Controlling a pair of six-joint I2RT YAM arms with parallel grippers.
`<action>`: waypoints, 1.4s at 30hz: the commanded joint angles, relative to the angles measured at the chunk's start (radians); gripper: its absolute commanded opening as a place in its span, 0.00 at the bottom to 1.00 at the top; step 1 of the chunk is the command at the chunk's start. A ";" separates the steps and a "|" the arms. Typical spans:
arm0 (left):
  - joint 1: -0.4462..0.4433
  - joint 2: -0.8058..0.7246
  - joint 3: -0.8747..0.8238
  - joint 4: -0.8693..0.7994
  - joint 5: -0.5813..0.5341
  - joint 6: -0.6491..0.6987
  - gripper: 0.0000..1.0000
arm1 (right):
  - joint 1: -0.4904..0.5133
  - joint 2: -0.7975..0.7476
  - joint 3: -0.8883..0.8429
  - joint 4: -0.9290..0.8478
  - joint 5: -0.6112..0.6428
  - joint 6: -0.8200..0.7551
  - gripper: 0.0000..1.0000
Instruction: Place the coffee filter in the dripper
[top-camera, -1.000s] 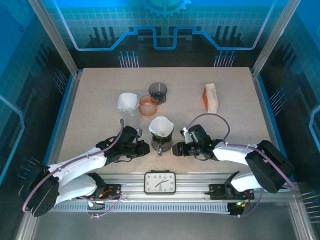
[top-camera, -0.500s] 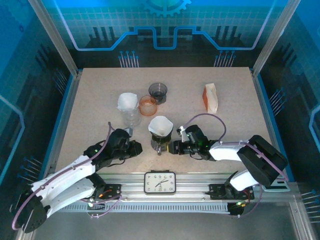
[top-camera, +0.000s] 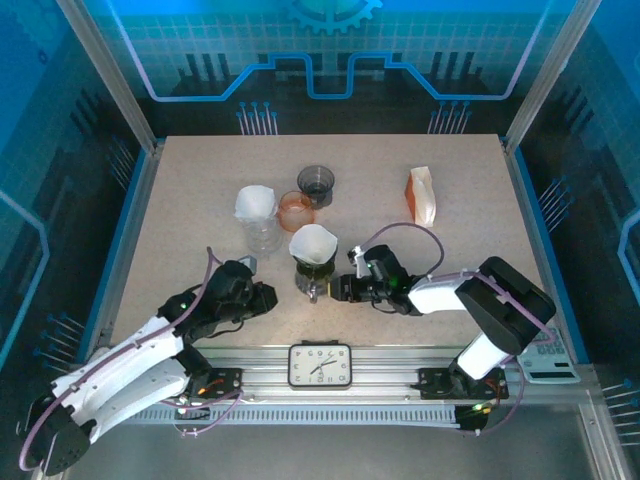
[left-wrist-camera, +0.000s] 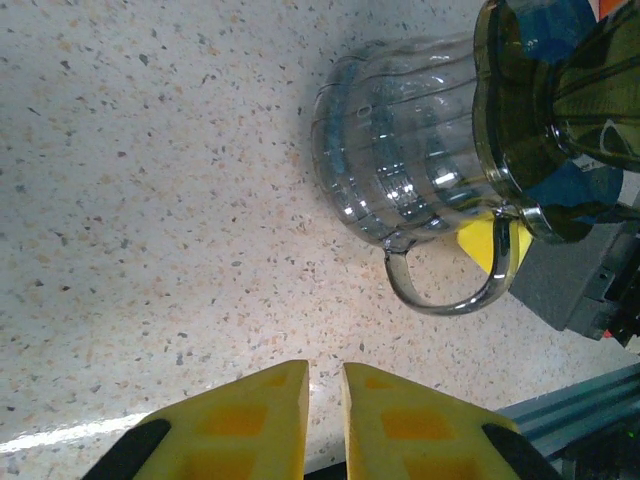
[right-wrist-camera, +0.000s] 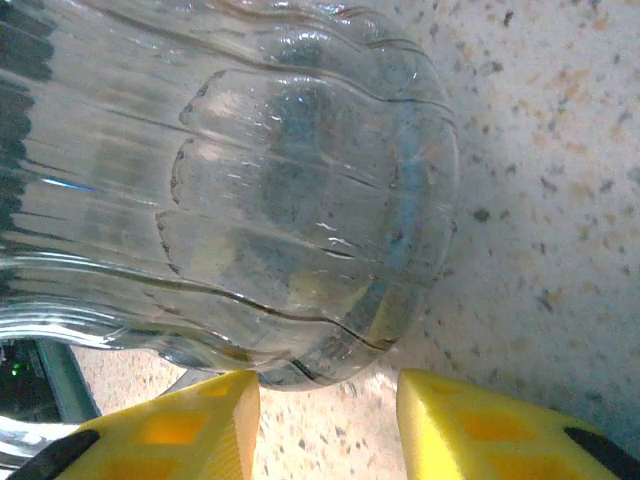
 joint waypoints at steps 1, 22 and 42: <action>0.004 -0.024 0.012 -0.045 -0.036 -0.003 0.18 | 0.013 0.033 0.048 0.075 0.030 0.016 0.42; 0.008 -0.072 0.021 -0.081 -0.055 -0.015 0.21 | 0.018 0.227 0.234 0.121 0.044 0.070 0.42; 0.009 -0.082 0.224 -0.013 -0.005 0.197 0.99 | -0.125 0.021 0.417 -0.328 0.213 -0.031 0.60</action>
